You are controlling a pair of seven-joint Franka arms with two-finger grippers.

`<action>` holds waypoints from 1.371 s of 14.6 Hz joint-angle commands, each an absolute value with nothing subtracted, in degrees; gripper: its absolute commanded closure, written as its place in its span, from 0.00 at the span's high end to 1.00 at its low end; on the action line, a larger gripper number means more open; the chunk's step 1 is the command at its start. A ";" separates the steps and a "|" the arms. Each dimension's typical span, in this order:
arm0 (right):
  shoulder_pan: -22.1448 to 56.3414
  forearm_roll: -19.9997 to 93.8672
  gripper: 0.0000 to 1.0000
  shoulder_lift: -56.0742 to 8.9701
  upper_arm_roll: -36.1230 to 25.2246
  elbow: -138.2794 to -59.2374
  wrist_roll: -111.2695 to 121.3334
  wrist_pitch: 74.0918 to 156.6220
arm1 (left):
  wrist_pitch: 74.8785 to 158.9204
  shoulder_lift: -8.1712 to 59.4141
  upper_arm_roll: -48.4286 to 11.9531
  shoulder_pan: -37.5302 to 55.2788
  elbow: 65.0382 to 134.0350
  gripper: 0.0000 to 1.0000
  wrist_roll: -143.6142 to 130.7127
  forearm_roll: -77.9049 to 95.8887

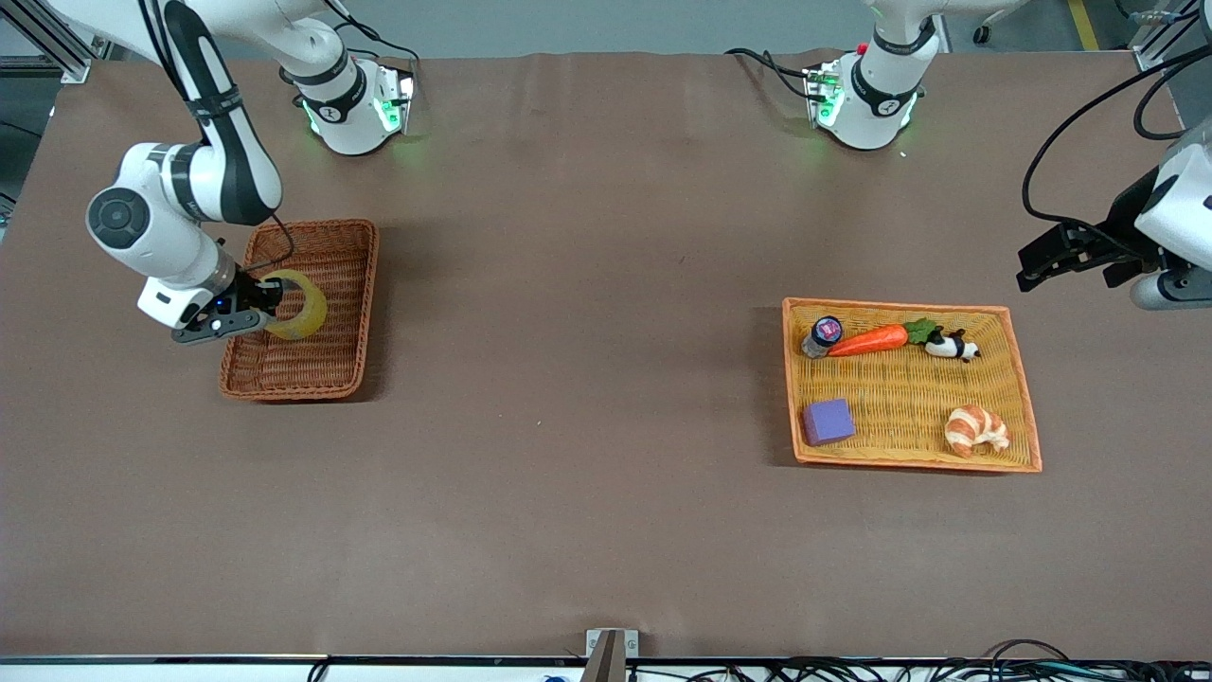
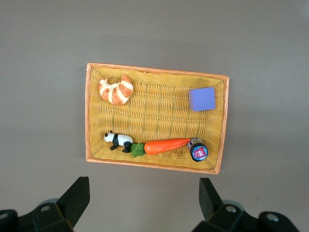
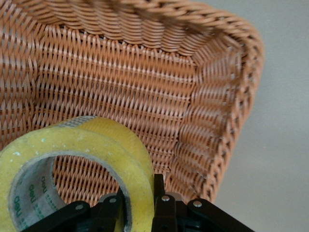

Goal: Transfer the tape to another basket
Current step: 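Carry the tape roll with the right gripper over the wicker basket, then lower the tape into the basket and open the right gripper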

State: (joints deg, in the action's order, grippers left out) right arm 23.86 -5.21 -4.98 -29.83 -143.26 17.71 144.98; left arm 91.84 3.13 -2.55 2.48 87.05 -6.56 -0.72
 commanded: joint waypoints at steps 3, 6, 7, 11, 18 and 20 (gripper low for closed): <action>24.87 -5.45 0.04 -5.09 -30.32 -147.56 18.28 151.16 | 91.41 0.71 -2.64 2.11 88.95 1.00 -5.45 0.00; 25.05 -5.45 0.11 -7.55 -30.15 -148.45 18.11 154.60 | 90.45 0.62 -2.55 2.02 88.68 1.00 -5.45 0.00; 25.05 -5.45 0.21 -7.56 -30.06 -148.36 18.11 154.60 | 90.18 0.70 -2.46 2.02 88.59 1.00 -5.45 0.00; 25.40 -5.45 0.93 -7.82 -29.88 -148.18 17.76 154.16 | 90.09 0.70 -2.46 1.93 88.68 1.00 -5.45 -0.09; 24.61 -5.45 1.00 -1.05 -29.62 -127.14 17.40 122.93 | 89.21 0.62 -2.37 1.93 88.77 1.00 -5.36 -0.17; 21.38 -5.45 1.00 -1.32 -27.70 -117.73 17.14 114.91 | 89.21 0.62 -2.37 1.85 88.77 1.00 -5.36 -0.18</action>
State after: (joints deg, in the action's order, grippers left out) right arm 24.56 -5.21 -1.23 -29.65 -126.09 17.58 122.13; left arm 89.62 2.15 -2.36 2.27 87.50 -6.56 -0.71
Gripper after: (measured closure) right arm 0.000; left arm 0.000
